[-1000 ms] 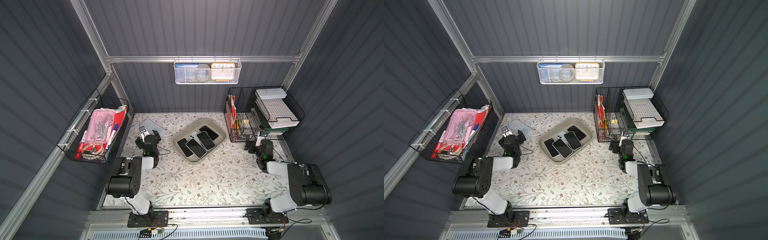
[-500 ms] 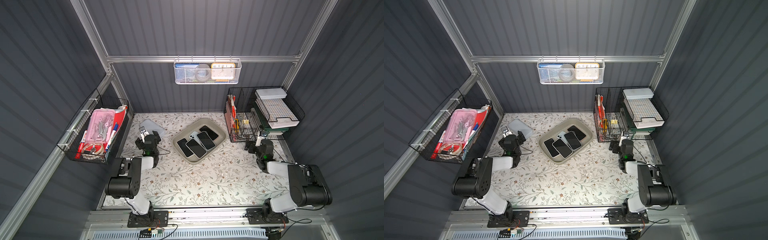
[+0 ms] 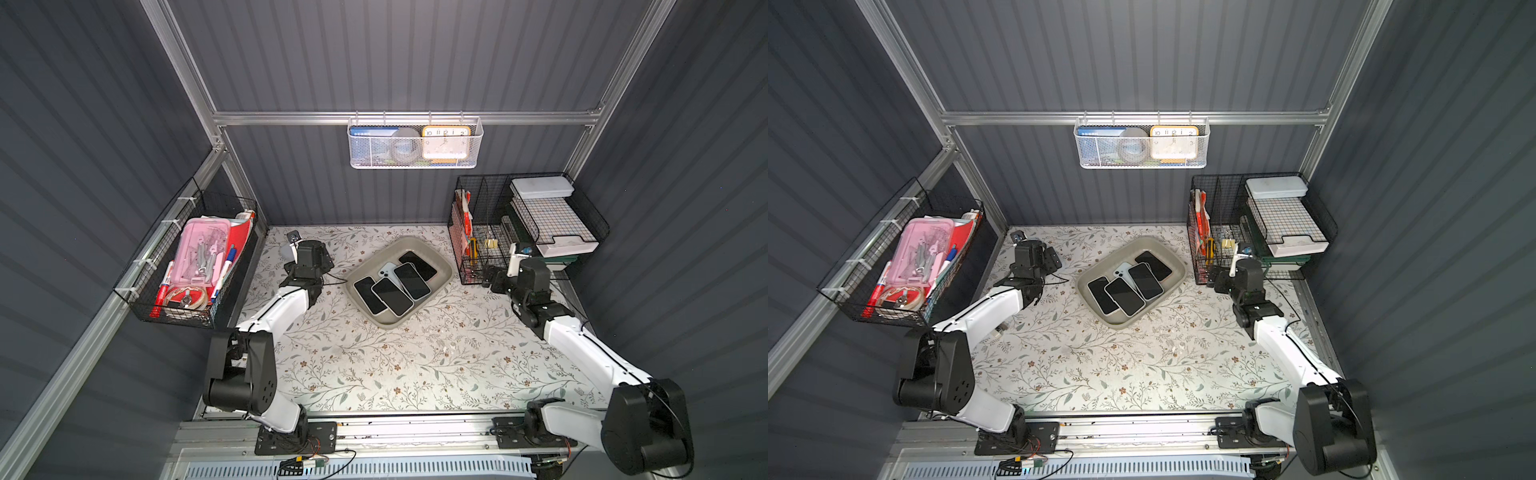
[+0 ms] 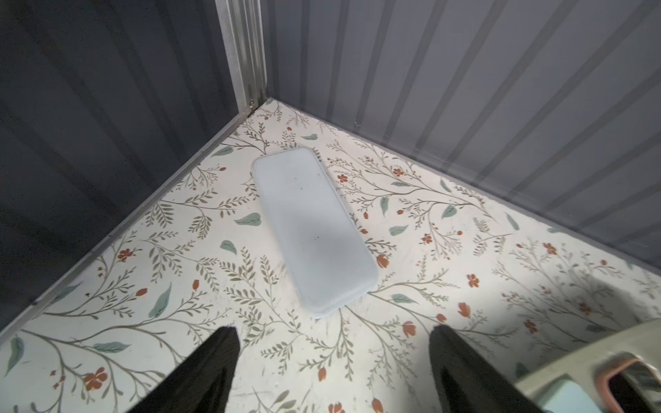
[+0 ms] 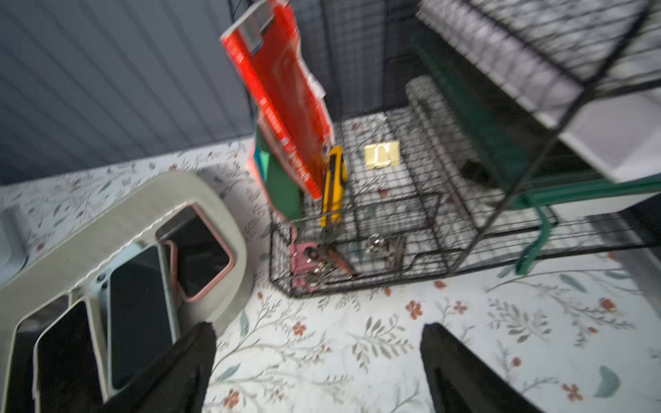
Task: Take the phone out of the storage box
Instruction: Adjust the storage box at the center of the board.
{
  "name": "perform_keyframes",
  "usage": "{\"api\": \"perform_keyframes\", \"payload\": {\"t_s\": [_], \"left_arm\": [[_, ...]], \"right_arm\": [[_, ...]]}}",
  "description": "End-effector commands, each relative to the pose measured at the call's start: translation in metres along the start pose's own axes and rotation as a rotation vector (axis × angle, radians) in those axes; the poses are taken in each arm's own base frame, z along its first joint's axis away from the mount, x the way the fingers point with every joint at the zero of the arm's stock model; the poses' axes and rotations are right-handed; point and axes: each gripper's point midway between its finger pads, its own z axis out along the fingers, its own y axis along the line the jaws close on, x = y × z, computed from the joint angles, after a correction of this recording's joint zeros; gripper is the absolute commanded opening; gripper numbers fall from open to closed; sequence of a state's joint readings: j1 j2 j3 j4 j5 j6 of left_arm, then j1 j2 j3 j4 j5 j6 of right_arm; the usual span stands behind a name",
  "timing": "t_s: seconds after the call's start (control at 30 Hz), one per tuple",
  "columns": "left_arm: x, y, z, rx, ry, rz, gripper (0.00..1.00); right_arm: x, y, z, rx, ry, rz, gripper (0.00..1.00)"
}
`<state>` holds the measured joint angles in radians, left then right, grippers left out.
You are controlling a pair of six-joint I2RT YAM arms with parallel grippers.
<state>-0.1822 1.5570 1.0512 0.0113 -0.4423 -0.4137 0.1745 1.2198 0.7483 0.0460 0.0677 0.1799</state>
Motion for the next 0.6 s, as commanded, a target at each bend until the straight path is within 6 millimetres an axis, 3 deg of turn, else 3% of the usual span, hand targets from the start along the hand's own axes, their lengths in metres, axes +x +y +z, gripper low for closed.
{"api": "perform_keyframes", "payload": {"t_s": [0.0,0.13,0.27,0.4,0.57], "left_arm": [[0.054,-0.019,-0.014,0.046,0.253,-0.024,0.89],[0.074,-0.041,-0.031,0.095,0.318,-0.036,0.90],[0.093,-0.050,-0.042,0.158,0.412,-0.077,0.89],[0.107,-0.044,-0.046,0.148,0.450,-0.093,0.84],[0.121,-0.034,-0.044,0.111,0.470,-0.081,0.74]], "right_arm": [[0.023,0.029,-0.006,-0.037,0.150,-0.042,0.93],[0.040,0.067,-0.006,-0.113,0.266,-0.085,0.92],[0.055,0.094,-0.008,-0.155,0.363,-0.124,0.90],[0.067,0.112,-0.007,-0.197,0.398,-0.135,0.89],[0.073,0.119,-0.009,-0.210,0.408,-0.159,0.89]]}}
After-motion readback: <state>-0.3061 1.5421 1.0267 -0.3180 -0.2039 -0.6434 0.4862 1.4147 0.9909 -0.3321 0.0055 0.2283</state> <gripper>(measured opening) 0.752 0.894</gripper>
